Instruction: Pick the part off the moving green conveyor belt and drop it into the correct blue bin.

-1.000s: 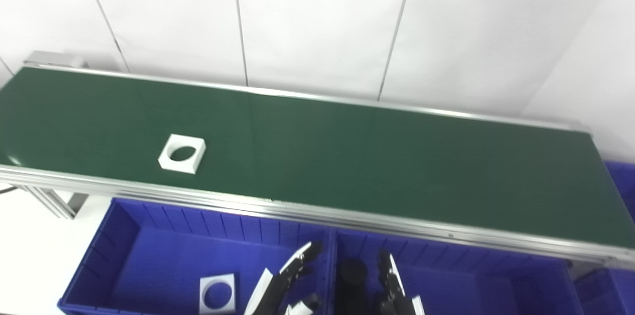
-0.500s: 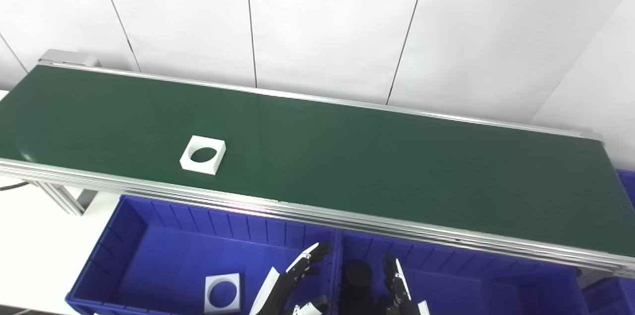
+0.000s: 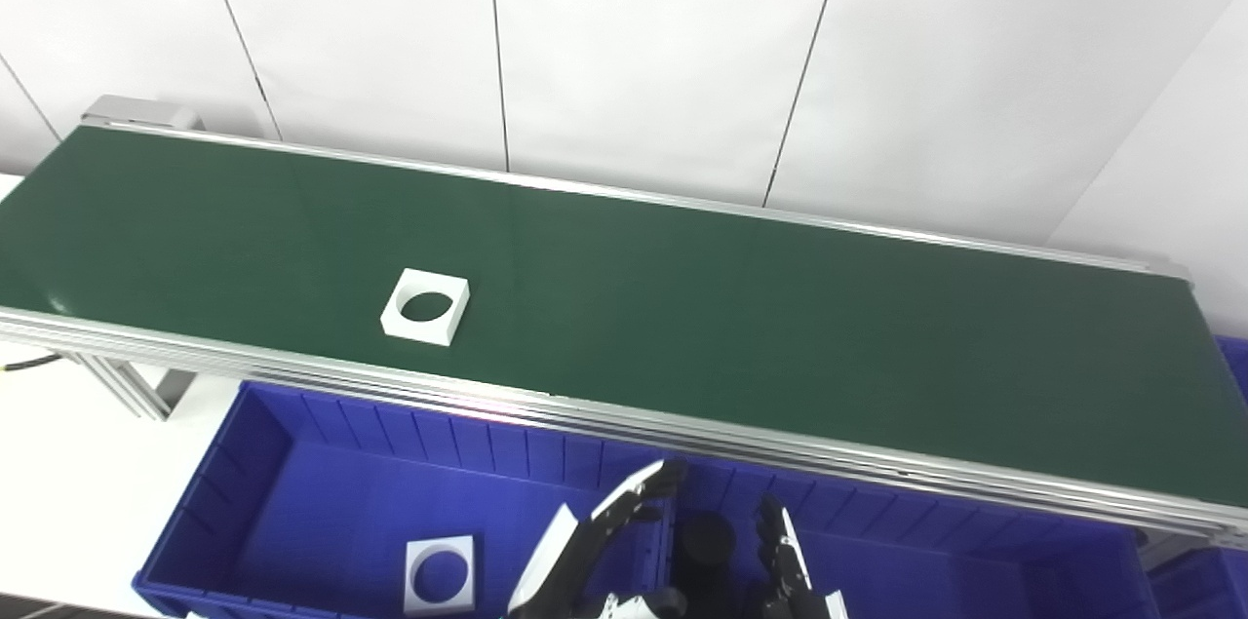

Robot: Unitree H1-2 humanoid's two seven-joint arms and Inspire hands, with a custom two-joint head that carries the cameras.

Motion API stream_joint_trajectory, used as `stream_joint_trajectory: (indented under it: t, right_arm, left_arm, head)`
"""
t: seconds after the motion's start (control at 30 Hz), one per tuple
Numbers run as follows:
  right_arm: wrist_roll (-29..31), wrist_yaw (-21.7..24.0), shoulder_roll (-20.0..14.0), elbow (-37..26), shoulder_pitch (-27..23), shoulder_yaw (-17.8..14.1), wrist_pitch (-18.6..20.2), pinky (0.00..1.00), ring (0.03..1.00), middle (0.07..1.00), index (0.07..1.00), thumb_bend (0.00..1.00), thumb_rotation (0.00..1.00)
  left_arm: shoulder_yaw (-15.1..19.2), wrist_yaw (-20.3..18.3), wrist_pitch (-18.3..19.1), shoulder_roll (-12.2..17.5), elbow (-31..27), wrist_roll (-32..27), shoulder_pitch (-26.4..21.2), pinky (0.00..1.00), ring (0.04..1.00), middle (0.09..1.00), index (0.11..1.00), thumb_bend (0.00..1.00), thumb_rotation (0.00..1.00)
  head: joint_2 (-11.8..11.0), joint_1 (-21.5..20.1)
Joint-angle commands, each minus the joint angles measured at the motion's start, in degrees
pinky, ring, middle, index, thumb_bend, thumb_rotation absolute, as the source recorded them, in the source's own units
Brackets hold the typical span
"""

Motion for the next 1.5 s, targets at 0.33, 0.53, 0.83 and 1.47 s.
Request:
stream_joint_trajectory:
  t: [0.33, 0.53, 0.83, 1.47]
  right_arm:
    - [1.38, 1.70, 0.13, -0.64, -0.64, 0.30, -3.36, 1.00, 1.000, 1.000, 1.000, 0.84, 1.00]
    - [1.88, 2.56, 0.55, -0.50, -0.96, 0.21, -3.36, 1.00, 1.000, 1.000, 1.000, 0.86, 1.00]
    - [-0.60, 0.26, 1.08, -0.80, -1.16, 0.77, -3.36, 1.00, 1.000, 1.000, 1.000, 0.85, 1.00]
    - [-1.45, -0.62, 2.52, -0.37, -1.60, 0.67, -3.36, 1.00, 1.000, 1.000, 1.000, 0.90, 1.00]
  left_arm:
    - [-2.79, 5.02, -2.36, 1.35, -9.00, 2.02, -5.78, 0.73, 0.786, 0.811, 0.860, 0.96, 0.61]
    - [0.81, -0.74, -1.17, 1.36, -12.33, 1.58, -8.64, 0.69, 0.810, 0.837, 0.911, 1.00, 0.39]
    - [6.32, -4.10, -0.78, 0.36, -12.37, 5.48, -16.98, 0.77, 0.889, 0.937, 1.000, 1.00, 0.32]
    - [12.87, -8.75, 0.69, 6.70, -3.80, 13.89, -34.33, 1.00, 0.963, 0.943, 0.825, 1.00, 0.34]
  head:
    - [0.15, 1.03]
    - [0.08, 0.57]
    - [-0.13, 0.02]
    - [-0.52, -0.58]
